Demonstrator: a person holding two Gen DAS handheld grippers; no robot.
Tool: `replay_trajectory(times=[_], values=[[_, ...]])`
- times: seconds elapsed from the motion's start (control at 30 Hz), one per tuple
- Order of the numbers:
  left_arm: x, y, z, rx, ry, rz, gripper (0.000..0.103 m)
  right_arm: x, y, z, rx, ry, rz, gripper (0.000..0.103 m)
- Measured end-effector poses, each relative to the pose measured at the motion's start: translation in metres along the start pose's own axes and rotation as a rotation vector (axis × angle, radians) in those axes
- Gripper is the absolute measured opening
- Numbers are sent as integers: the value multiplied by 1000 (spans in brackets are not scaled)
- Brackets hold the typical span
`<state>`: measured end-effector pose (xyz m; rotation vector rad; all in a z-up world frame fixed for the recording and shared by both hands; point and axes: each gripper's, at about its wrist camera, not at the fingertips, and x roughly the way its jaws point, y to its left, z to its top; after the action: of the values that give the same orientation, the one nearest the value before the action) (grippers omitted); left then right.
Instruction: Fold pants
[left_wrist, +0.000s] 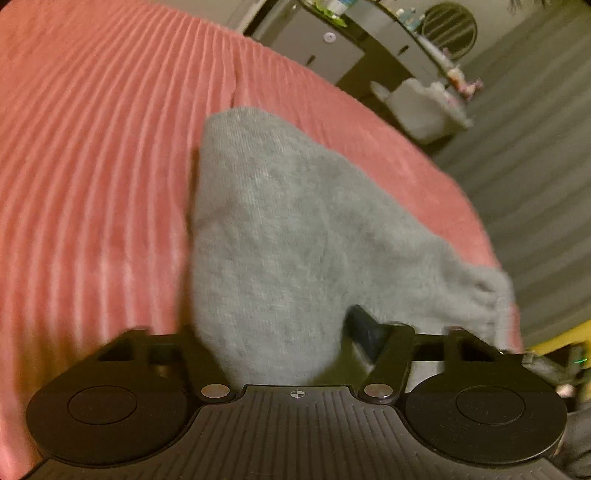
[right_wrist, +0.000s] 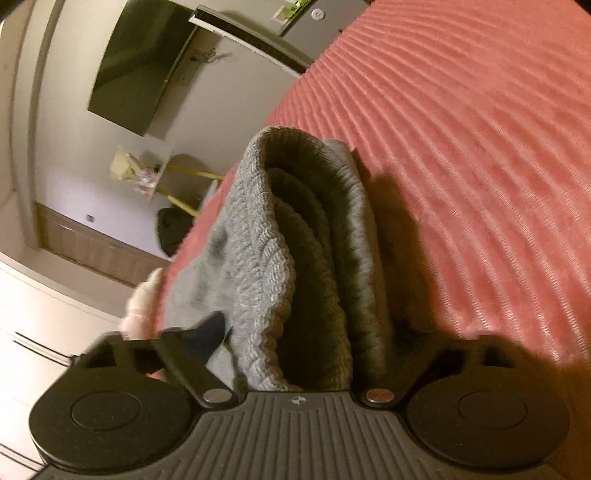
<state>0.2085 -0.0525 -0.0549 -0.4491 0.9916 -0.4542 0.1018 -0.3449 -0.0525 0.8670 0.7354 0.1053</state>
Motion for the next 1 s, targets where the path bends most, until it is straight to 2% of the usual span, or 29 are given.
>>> replay_trajectory(times=[0.1,0.17,0.2,0.23,0.33,0.37,0.4,0.43,0.47,0.53,0.73,1.0], values=[[3,2,2,-9,8,-15,63,-4,6,-4,-32,8,-5,59],[7,4,5,-11,23,-49,72,1,7,-1,-38,27,-8,68],[5,6,4,0,31,-70,82,6,8,1,-37,34,-6,70],[8,3,5,20,40,-80,87,11,11,5,-35,38,-7,74],[11,-7,3,80,52,-48,88,21,17,12,-31,40,-24,79],[11,-9,3,86,52,-40,87,23,19,13,-35,37,-37,79],[9,-9,3,82,49,-27,81,23,23,11,-36,28,-51,78],[8,-9,4,71,44,-6,70,23,28,8,-39,17,-73,73],[7,-8,4,55,40,5,69,23,33,5,-53,6,-106,68],[4,-5,6,23,29,-1,59,20,43,-2,-91,-22,-164,64],[-6,-11,2,68,-12,15,44,17,79,-15,-169,-88,-291,58],[-18,-5,5,48,-49,-30,37,2,112,-21,-194,-148,-253,54]])
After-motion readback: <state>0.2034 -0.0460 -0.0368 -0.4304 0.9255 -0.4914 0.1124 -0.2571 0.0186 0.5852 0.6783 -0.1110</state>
